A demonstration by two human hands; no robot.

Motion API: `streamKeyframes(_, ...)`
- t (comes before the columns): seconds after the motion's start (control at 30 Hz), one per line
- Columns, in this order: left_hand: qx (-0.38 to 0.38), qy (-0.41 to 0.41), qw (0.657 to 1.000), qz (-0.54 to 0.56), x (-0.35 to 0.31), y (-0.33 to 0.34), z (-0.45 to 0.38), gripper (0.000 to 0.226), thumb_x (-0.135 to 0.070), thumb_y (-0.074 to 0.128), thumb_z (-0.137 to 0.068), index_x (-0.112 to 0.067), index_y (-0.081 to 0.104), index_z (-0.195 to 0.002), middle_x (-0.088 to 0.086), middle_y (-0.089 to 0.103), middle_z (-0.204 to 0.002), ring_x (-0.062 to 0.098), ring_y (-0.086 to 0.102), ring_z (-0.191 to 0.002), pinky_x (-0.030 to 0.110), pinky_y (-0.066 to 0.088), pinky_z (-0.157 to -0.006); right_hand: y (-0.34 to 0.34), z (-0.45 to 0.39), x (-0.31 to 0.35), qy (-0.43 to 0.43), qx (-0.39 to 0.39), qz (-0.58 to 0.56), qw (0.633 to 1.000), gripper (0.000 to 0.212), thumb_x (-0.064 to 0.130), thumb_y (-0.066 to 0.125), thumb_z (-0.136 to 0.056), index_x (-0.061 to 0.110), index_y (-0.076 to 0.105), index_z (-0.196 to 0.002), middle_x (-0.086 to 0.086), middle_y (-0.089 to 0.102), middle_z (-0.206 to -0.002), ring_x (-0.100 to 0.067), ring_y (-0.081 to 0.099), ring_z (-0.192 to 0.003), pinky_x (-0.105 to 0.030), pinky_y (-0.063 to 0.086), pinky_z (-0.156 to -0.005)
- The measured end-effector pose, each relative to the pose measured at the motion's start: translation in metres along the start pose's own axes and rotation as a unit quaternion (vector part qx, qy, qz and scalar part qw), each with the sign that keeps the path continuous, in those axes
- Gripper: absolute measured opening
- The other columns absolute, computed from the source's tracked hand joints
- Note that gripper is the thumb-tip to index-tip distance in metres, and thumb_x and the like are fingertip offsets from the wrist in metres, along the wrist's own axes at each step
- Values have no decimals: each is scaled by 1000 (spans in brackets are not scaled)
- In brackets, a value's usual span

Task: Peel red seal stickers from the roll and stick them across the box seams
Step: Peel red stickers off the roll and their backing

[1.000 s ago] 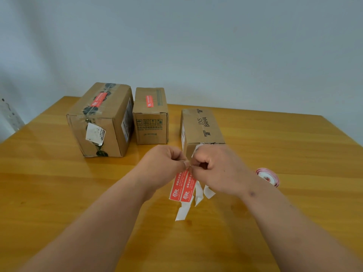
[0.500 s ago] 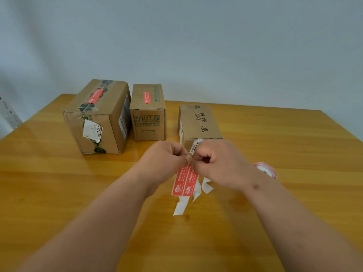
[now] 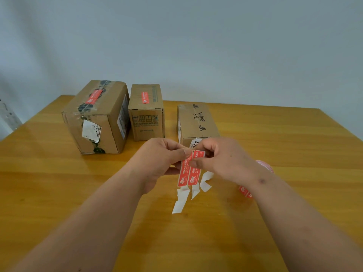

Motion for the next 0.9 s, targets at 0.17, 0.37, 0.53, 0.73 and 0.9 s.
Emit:
streamKeyframes(0.17, 4, 8, 1000, 28, 0, 1, 4, 29, -36, 61, -90, -10, 71, -99, 6, 74, -81, 17, 71, -82, 32, 60, -76, -3, 3, 3, 2, -4, -20, 1000, 30, 36, 73, -80, 8, 63, -72, 4, 64, -66, -8, 49, -54, -26, 40, -52)
streamKeyframes(0.37, 25, 13, 1000, 5, -5, 3, 8, 21, -24, 65, -89, -4, 67, -93, 9, 76, -85, 19, 73, -85, 32, 59, -78, -2, 6, 7, -6, 15, -29, 999, 27, 37, 72, -80, 18, 59, -65, 11, 60, -63, -7, 52, -56, -25, 43, -53)
streamKeyframes(0.53, 27, 7, 1000, 11, -6, 3, 11, 24, -24, 64, -90, 0, 66, -95, 7, 76, -83, 17, 74, -80, 29, 58, -71, -1, 8, 17, -25, 44, -6, 999, 24, 38, 69, -82, 16, 64, -74, 6, 66, -77, -12, 63, -70, -27, 50, -63)
streamKeyframes(0.73, 44, -13, 997, 56, 1, 4, 12, 23, -21, 63, -91, 1, 65, -97, 9, 75, -83, 17, 74, -78, 25, 56, -63, 2, 8, 13, -18, 41, -40, 998, 23, 39, 70, -81, 23, 63, -65, 4, 68, -74, -23, 66, -74, -40, 53, -66)
streamKeyframes(0.9, 41, -20, 997, 64, 4, 2, 9, 19, -22, 63, -90, -4, 65, -94, 11, 75, -87, 21, 73, -84, 30, 56, -69, 2, 8, 13, -23, 29, -54, 998, 30, 35, 71, -81, 23, 56, -58, 8, 60, -62, -11, 52, -58, -30, 42, -56)
Point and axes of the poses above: each hand's wrist, its own z-axis away from the middle knuckle, its own y-axis out of the palm, x = y × z, the point moved 10 cm from there along -z, towards the middle knuckle
